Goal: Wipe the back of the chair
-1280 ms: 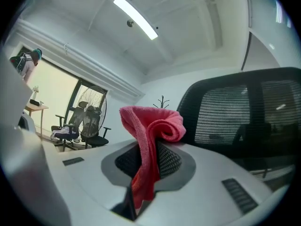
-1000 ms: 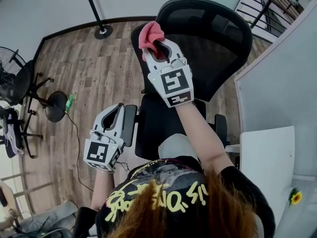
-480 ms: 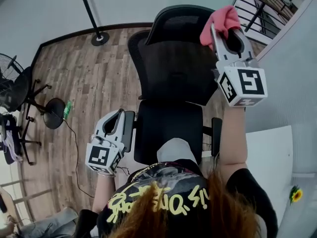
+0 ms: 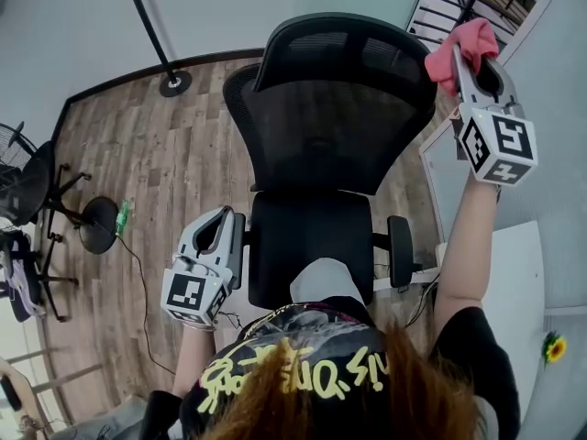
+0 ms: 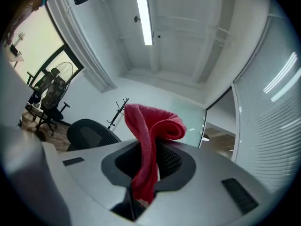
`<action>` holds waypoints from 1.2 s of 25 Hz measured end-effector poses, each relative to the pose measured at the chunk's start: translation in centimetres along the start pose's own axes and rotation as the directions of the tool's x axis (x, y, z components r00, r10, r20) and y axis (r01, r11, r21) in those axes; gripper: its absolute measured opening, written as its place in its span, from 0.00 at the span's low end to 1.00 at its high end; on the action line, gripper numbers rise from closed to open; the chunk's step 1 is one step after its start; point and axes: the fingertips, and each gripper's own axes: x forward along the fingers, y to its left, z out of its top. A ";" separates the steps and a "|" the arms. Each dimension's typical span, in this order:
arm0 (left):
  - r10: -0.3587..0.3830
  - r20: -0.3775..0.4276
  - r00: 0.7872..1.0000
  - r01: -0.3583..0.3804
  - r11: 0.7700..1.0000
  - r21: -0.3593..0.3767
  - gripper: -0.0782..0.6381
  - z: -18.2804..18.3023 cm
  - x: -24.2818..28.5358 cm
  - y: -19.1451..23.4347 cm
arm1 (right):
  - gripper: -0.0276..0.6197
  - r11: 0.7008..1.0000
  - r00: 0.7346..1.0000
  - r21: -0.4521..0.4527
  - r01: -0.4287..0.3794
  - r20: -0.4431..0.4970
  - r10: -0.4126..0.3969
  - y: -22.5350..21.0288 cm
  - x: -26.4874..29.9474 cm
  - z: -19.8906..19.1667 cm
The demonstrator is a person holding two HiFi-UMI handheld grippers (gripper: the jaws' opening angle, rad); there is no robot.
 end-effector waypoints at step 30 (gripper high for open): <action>0.061 -0.022 0.998 -0.062 0.997 -0.036 0.10 -1.4 -1.1 1.0 | 0.14 0.943 0.965 -0.224 -0.246 -0.146 0.217 11.0 10.3 1.2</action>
